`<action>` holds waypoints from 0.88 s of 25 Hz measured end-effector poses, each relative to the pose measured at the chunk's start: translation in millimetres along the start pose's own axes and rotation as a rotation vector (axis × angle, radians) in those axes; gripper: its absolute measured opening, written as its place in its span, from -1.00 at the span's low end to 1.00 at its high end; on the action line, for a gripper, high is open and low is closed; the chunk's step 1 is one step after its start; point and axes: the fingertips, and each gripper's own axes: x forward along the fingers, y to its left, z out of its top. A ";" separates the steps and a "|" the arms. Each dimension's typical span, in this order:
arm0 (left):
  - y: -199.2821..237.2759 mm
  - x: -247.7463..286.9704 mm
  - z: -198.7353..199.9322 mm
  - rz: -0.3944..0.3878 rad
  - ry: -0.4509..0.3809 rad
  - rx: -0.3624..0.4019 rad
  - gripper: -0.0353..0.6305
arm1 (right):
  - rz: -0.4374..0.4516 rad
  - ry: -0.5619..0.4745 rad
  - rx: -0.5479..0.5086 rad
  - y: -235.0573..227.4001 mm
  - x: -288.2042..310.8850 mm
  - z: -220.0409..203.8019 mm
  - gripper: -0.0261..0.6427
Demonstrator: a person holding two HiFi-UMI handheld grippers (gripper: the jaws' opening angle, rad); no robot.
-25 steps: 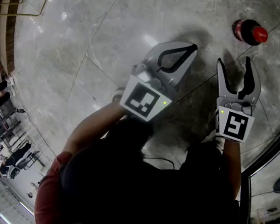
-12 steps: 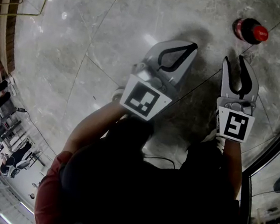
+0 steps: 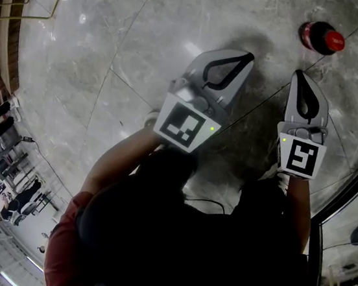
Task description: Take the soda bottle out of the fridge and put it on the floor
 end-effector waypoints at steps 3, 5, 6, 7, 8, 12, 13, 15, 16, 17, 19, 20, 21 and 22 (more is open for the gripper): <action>0.7 0.0 0.1 0.002 -0.002 0.000 -0.89 | 0.001 0.005 -0.003 0.3 -0.3 -1.3 -0.92; 1.2 -0.5 -0.7 0.001 0.004 0.005 -0.90 | 0.002 0.007 -0.001 0.7 -0.3 -1.5 -0.92; 1.3 -0.6 -1.4 0.000 0.009 0.006 -0.90 | 0.002 0.008 -0.001 0.8 -0.1 -1.5 -0.92; 1.4 -0.6 -1.9 0.000 0.010 0.006 -0.89 | 0.002 0.008 -0.001 0.8 0.0 -1.4 -0.92; 1.5 -0.5 -2.2 0.000 0.010 0.004 -0.89 | 0.002 0.008 -0.003 0.7 0.1 -1.4 -0.92; 0.3 0.2 -5.2 0.001 0.020 -0.009 -0.90 | -0.003 0.010 -0.001 -0.2 -0.2 -1.7 -0.92; -1.2 0.8 -6.2 -0.002 0.025 -0.008 -0.89 | -0.006 0.010 0.000 -0.8 -0.6 -1.8 -0.92; -4.9 2.1 -7.0 -0.012 0.029 -0.003 -0.89 | -0.010 0.012 -0.008 -2.0 -2.1 -2.1 -0.92; -6.0 2.9 -7.0 -0.016 0.028 0.000 -0.89 | -0.012 0.014 -0.016 -2.6 -2.8 -2.3 -0.92; -5.7 3.6 -6.7 -0.017 0.027 0.001 -0.89 | -0.015 0.017 -0.021 -3.3 -3.3 -2.6 -0.92; -1.1 4.1 -6.4 -0.003 0.026 -0.009 -0.89 | -0.028 0.028 -0.021 -6.2 -5.2 -3.6 -0.92; 2.2 3.8 -6.7 0.010 0.033 -0.021 -0.89 | -0.038 0.035 -0.018 -8.9 -7.2 -4.2 -0.92; 4.8 3.5 -7.0 0.021 0.046 -0.032 -0.89 | -0.050 0.043 -0.014 -12.5 -10.1 -4.5 -0.92; 5.7 3.2 -6.5 0.023 0.062 -0.034 -0.90 | -0.063 0.047 -0.009 -17.0 -13.9 -3.8 -0.92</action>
